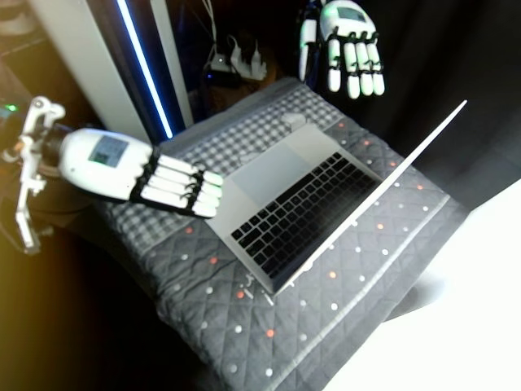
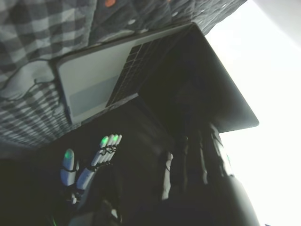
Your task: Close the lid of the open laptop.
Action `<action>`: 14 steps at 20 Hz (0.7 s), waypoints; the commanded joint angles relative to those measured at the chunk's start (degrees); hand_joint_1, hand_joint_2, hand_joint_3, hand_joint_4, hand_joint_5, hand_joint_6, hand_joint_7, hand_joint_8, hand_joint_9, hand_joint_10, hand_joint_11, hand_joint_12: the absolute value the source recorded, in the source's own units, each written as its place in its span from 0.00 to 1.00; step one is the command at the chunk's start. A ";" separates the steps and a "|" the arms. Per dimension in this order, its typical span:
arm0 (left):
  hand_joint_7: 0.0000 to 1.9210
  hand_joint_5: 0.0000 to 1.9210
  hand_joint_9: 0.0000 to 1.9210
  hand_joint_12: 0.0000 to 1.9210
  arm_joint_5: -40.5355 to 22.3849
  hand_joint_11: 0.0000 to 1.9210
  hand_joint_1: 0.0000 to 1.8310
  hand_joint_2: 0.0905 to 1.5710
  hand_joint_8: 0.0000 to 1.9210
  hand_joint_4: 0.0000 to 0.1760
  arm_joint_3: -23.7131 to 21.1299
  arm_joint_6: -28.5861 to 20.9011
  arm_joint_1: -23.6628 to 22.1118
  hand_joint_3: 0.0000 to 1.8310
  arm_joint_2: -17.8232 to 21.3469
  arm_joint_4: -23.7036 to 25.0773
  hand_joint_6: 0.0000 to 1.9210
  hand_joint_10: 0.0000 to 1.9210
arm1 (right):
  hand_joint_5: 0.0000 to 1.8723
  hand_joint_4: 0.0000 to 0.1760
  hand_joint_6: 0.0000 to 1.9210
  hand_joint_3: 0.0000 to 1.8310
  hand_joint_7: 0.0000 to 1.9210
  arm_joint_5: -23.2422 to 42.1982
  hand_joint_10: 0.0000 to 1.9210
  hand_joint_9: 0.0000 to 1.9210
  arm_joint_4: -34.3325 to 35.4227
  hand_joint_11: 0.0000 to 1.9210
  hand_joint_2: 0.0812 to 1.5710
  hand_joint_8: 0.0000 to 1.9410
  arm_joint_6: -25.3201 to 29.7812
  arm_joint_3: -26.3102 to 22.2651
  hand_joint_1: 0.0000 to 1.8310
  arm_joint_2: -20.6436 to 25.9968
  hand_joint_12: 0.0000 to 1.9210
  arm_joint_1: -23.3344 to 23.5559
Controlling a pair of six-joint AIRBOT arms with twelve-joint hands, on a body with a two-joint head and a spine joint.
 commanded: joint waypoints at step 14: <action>0.06 0.07 0.04 0.24 3.32 0.00 0.17 0.94 0.00 0.00 2.35 -6.16 2.44 0.00 -6.58 1.45 0.00 0.01 | 0.00 0.00 0.00 0.00 0.00 9.55 0.00 0.00 2.21 0.00 0.89 0.00 -0.18 0.57 0.00 1.11 0.00 1.44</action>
